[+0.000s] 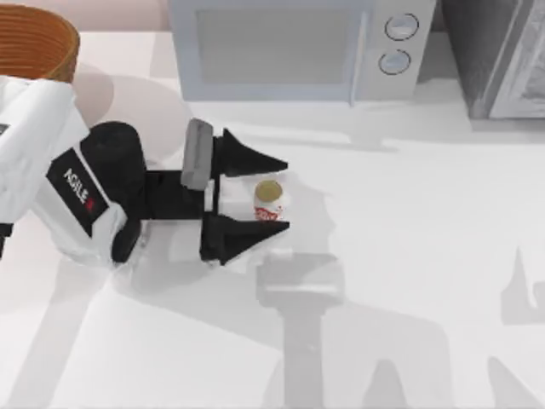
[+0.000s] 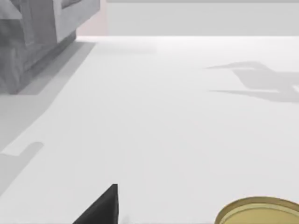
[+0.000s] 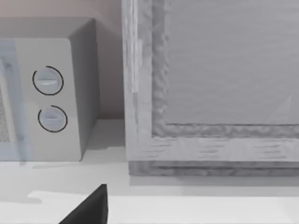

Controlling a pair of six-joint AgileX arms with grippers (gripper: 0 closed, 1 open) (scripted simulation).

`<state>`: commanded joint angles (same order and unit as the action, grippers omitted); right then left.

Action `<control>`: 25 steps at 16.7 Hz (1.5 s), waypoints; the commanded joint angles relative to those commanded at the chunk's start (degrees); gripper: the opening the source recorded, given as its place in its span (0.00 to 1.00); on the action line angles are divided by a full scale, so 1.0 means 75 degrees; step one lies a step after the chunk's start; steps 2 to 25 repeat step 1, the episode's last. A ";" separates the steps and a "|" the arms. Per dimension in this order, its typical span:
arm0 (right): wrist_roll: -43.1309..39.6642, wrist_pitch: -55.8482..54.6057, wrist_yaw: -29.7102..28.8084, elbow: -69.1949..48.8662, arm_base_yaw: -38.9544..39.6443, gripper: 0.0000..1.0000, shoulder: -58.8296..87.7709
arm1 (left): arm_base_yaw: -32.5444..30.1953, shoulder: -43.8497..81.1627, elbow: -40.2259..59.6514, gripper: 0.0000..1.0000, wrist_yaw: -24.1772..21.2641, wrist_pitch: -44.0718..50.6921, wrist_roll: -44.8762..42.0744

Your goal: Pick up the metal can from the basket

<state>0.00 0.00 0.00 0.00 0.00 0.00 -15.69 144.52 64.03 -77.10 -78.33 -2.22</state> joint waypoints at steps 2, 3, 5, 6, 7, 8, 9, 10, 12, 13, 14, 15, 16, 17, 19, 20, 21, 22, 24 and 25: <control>0.0000 0.0000 0.0000 0.0000 0.0000 1.00 0.0000 | 0.0000 0.0000 0.0000 1.00 0.0000 0.0000 0.0000; 0.0000 0.0000 0.0000 0.0000 0.0000 1.00 0.0000 | 0.0000 0.0000 0.0000 1.00 0.0000 0.0000 0.0000; 0.0000 0.0000 0.0000 0.0000 0.0000 1.00 0.0000 | 0.0000 0.0000 0.0000 1.00 0.0000 0.0000 0.0000; 0.0000 0.0000 0.0000 0.0000 0.0000 1.00 0.0000 | 0.0000 0.0000 0.0000 1.00 0.0000 0.0000 0.0000; 0.0000 0.0000 0.0000 0.0000 0.0000 1.00 0.0000 | 0.0000 0.0000 0.0000 1.00 0.0000 0.0000 0.0000; 0.0000 0.0000 0.0000 0.0000 0.0000 1.00 0.0000 | 0.0000 0.0000 0.0000 1.00 0.0000 0.0000 0.0000; 0.0000 0.0000 0.0000 0.0000 0.0000 1.00 0.0000 | 0.0000 0.0000 0.0000 1.00 0.0000 0.0000 0.0000; 0.0000 0.0000 0.0000 0.0000 0.0000 1.00 0.0000 | 0.0000 0.0000 0.0000 1.00 0.0000 0.0000 0.0000; 0.0000 0.0000 0.0000 0.0000 0.0000 1.00 0.0000 | 0.0000 0.0000 0.0000 1.00 0.0000 0.0000 0.0000; 0.0000 0.0000 0.0000 0.0000 0.0000 1.00 0.0000 | 0.0000 0.0000 0.0000 1.00 0.0000 0.0000 0.0000; 0.0000 0.0000 0.0000 0.0000 0.0000 1.00 0.0000 | 0.0000 0.0000 0.0000 1.00 0.0000 0.0000 0.0000; 0.0000 0.0000 0.0000 0.0000 0.0000 1.00 0.0000 | 0.0000 0.0000 0.0000 1.00 0.0000 0.0000 0.0000; 0.0000 0.0000 0.0000 0.0000 0.0000 1.00 0.0000 | 0.0000 0.0000 0.0000 1.00 0.0000 0.0000 0.0000; 0.0000 0.0000 0.0000 0.0000 0.0000 1.00 0.0000 | 0.0000 0.0000 0.0000 1.00 0.0000 0.0000 0.0000; 0.0000 0.0000 0.0000 0.0000 0.0000 1.00 0.0000 | 0.0000 0.0000 0.0000 1.00 0.0000 0.0000 0.0000; 0.0000 0.0000 0.0000 0.0000 0.0000 1.00 0.0000 | 0.0000 0.0000 0.0000 1.00 0.0000 0.0000 0.0000; 0.0000 0.0000 0.0000 0.0000 0.0000 1.00 0.0000 | 0.0000 0.0000 0.0000 1.00 0.0000 0.0000 0.0000; 0.0000 0.0000 0.0000 0.0000 0.0000 1.00 0.0000 | 0.0000 0.0000 0.0000 1.00 0.0000 0.0000 0.0000; 0.0000 0.0000 0.0000 0.0000 0.0000 1.00 0.0000 | 0.0000 0.0000 0.0000 1.00 0.0000 0.0000 0.0000; 0.0000 0.0000 0.0000 0.0000 0.0000 1.00 0.0000 | 0.0000 0.0000 0.0000 1.00 0.0000 0.0000 0.0000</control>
